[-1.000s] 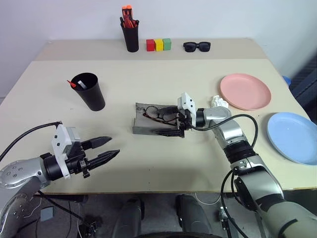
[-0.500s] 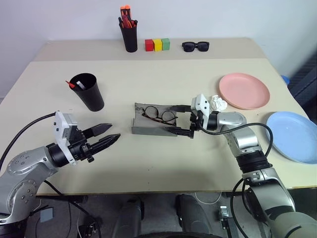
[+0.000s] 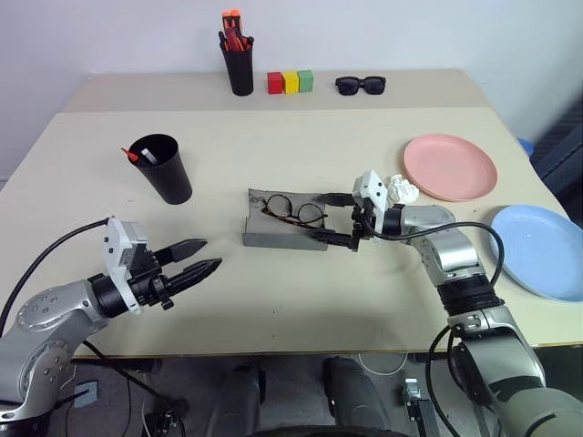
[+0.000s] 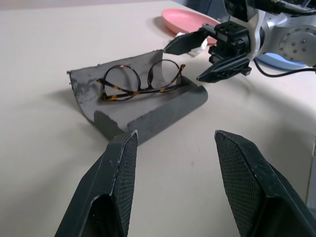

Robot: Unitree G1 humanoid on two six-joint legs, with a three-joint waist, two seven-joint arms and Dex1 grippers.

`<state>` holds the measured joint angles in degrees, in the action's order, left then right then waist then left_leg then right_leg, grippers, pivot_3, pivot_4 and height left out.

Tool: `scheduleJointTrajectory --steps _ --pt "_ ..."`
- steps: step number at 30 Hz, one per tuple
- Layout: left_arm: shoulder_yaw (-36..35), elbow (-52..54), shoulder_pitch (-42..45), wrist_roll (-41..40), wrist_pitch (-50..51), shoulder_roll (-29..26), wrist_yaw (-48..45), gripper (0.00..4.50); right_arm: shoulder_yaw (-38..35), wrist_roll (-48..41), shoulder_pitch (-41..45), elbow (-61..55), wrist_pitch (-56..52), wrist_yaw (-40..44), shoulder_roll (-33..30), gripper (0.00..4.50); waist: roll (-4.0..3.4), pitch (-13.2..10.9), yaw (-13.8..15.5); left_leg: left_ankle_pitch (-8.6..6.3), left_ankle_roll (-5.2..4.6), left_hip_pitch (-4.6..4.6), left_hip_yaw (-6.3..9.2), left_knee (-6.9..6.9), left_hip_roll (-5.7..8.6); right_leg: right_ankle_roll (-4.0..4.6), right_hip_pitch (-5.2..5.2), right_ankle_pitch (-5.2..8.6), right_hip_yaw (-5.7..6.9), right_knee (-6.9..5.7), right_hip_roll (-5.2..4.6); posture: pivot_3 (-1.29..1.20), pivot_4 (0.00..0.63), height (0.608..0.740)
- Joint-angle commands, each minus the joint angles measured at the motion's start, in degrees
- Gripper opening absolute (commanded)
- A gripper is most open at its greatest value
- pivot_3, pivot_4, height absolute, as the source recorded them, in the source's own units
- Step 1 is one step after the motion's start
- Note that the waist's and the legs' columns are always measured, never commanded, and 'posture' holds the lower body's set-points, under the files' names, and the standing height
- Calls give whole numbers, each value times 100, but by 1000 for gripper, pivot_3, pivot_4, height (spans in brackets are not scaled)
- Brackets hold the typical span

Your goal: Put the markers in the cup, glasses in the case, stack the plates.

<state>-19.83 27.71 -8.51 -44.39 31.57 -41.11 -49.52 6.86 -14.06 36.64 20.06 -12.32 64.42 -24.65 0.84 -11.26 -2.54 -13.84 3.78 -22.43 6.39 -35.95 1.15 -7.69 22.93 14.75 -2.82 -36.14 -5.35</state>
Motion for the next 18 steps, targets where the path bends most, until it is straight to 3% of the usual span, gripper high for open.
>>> scheduleJointTrajectory --steps 1,18 --pt "-174 229 -29 -29 -142 13 43 2532 -28 9 151 15 -48 59 -89 4485 0 0 3 0 0 0 0 0 0 0 0 0 0 0 0 0 150 740" --pt "-179 368 -225 -85 -105 43 158 2532 13 -347 -13 -518 -478 752 -160 4485 0 0 2 0 0 0 1 0 0 0 0 0 0 0 0 0 150 740"
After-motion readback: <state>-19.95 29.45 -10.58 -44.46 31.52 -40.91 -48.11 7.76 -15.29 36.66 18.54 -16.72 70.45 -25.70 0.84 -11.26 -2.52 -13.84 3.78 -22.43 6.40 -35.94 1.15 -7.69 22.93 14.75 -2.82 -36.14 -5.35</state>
